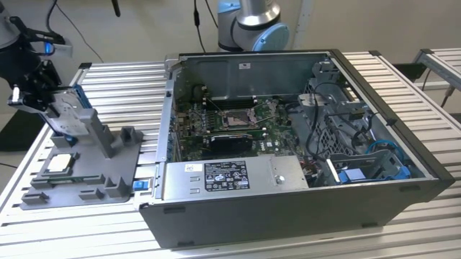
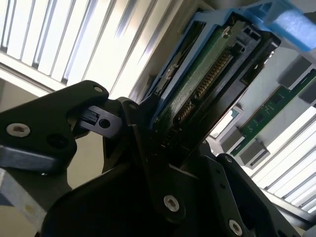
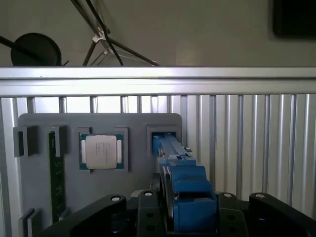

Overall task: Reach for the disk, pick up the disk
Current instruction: 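Pick up the disk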

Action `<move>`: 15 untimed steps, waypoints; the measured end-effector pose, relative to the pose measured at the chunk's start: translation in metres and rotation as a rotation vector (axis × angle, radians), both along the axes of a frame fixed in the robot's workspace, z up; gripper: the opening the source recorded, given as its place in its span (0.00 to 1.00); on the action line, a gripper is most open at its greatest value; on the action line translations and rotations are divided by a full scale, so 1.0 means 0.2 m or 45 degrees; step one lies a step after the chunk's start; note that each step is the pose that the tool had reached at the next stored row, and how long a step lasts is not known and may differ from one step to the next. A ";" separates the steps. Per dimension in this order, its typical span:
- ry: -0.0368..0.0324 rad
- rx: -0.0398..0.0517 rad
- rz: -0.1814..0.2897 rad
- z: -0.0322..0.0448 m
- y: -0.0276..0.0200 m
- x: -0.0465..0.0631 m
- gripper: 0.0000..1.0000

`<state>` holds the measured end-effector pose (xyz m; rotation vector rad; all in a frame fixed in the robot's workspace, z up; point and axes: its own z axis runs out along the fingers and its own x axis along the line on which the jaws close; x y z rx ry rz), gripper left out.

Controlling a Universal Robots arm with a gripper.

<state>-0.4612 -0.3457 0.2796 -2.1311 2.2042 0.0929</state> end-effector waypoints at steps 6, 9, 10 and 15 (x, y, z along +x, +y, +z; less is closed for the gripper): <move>0.0000 0.000 0.000 0.025 0.000 0.00 0.00; 0.0000 0.000 0.000 0.035 0.000 0.00 0.00; 0.0001 0.000 0.000 0.041 0.000 0.00 0.00; 0.0000 0.000 0.000 0.079 0.000 0.00 0.00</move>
